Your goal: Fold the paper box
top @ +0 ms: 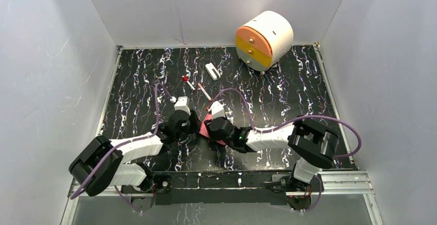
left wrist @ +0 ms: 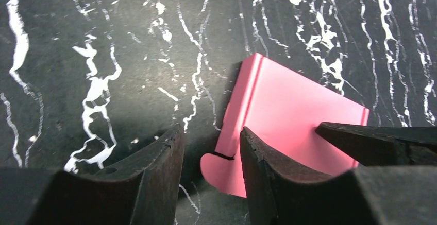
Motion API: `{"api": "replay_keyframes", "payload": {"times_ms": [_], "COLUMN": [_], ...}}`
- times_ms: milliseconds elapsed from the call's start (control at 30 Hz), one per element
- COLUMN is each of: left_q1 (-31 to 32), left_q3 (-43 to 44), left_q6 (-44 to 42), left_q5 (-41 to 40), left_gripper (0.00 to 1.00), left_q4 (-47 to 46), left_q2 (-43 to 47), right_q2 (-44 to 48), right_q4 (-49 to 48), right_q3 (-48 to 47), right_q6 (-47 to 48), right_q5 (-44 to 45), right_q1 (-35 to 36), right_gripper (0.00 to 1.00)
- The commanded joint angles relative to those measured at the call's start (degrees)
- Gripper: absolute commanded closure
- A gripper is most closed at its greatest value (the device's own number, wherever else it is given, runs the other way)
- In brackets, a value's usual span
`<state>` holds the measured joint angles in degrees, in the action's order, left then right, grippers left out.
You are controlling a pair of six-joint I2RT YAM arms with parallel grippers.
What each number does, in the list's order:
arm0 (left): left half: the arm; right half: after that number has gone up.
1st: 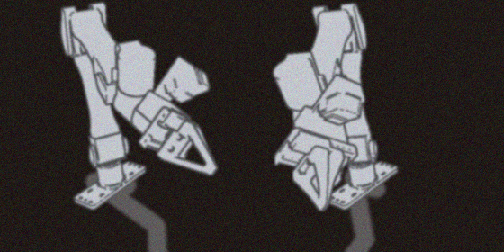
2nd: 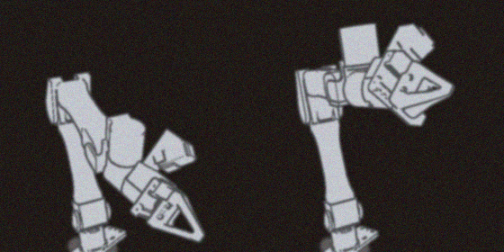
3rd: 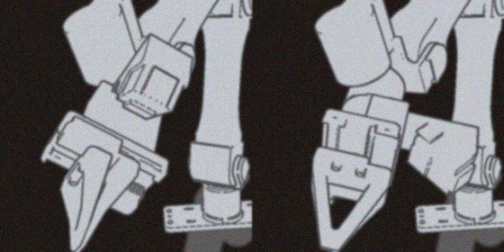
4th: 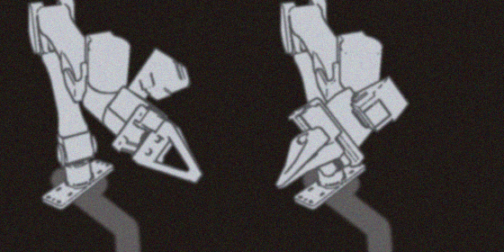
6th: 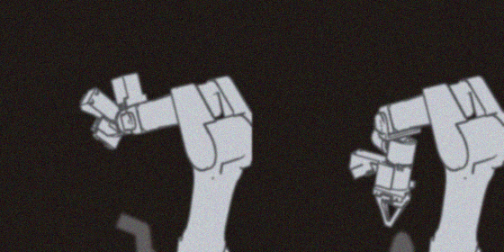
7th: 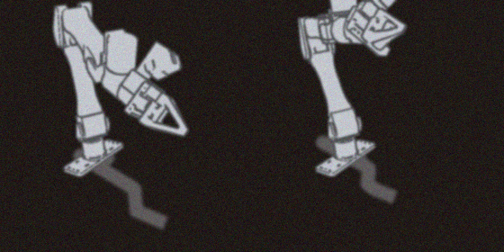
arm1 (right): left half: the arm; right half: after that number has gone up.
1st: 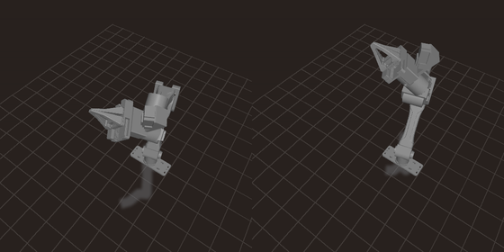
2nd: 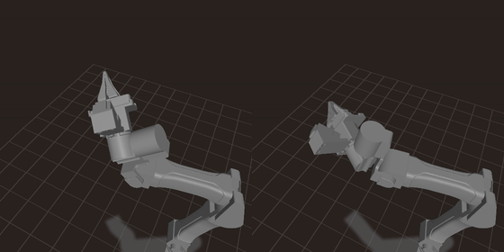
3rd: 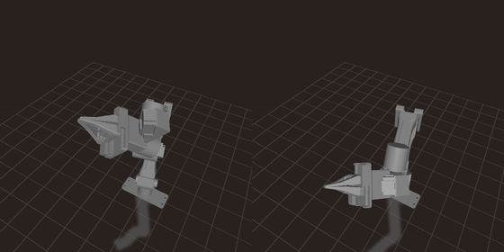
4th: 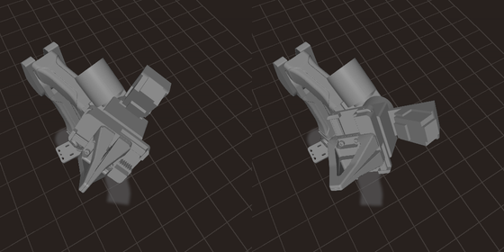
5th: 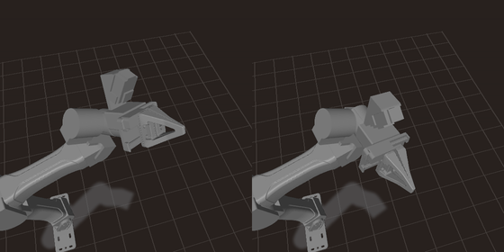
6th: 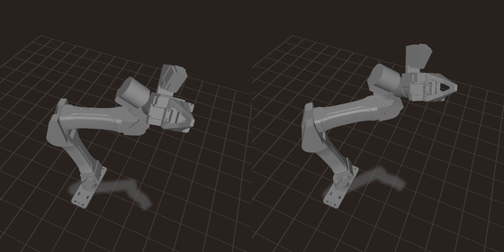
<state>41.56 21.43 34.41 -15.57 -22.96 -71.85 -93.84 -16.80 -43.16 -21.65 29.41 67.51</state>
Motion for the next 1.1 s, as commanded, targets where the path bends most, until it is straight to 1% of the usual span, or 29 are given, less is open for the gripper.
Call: {"api": "replay_keyframes", "payload": {"times_ms": [0,167,300,433,600,700,800,900,1000,1067], "left_q1": [-0.6,-1.4,-1.6,-1.8,-1.8,-1.7,-1.8,-1.7,-1.7,-1.7], "left_q3": [2.3,3.6,3.4,3.3,4.7,4.8,4.5,4.2,4.1,4.1], "left_q6": [-3.8,-5.1,-5.0,-4.8,-5.5,-5.6,-5.9,-6.0,-6.1,-6.1], "left_q5": [5.3,7.9,8.0,8.0,8.4,8.7,8.9,9.2,9.8,10.1], "left_gripper": [0.57,0.56,0.56,0.59,0.60,0.61,0.61,0.62,0.62,0.62], "left_q4": [-3.4,-2.7,-3.0,-3.1,-0.9,-0.2,0.0,0.0,0.1,-0.1], "left_q2": [-0.7,-4.3,-6.9,-9.1,-11.1,-11.2,-10.7,-10.3,-10.3,-10.4], "right_q2": [-1.4,-1.3,-0.3,1.8,5.1,6.4,6.3,5.3,4.0,3.3], "right_q4": [-0.3,-1.0,-1.2,0.7,5.6,8.7,10.4,10.3,9.0,6.7], "right_q3": [1.7,1.3,1.3,1.2,0.1,-0.7,-0.8,-0.7,-0.2,0.7], "right_q6": [1.7,3.5,5.8,9.2,14.4,17.2,19.3,20.3,21.5,24.4], "right_q5": [-2.4,-3.4,-4.2,-6.2,-9.3,-10.2,-7.6,-4.7,-0.9,0.9], "right_q1": [0.1,0.1,0.1,0.1,0.9,1.9,3.6,4.2,4.8,5.2], "right_gripper": [0.44,0.44,0.43,0.35,0.25,0.20,0.18,0.17,0.17,0.18]}}
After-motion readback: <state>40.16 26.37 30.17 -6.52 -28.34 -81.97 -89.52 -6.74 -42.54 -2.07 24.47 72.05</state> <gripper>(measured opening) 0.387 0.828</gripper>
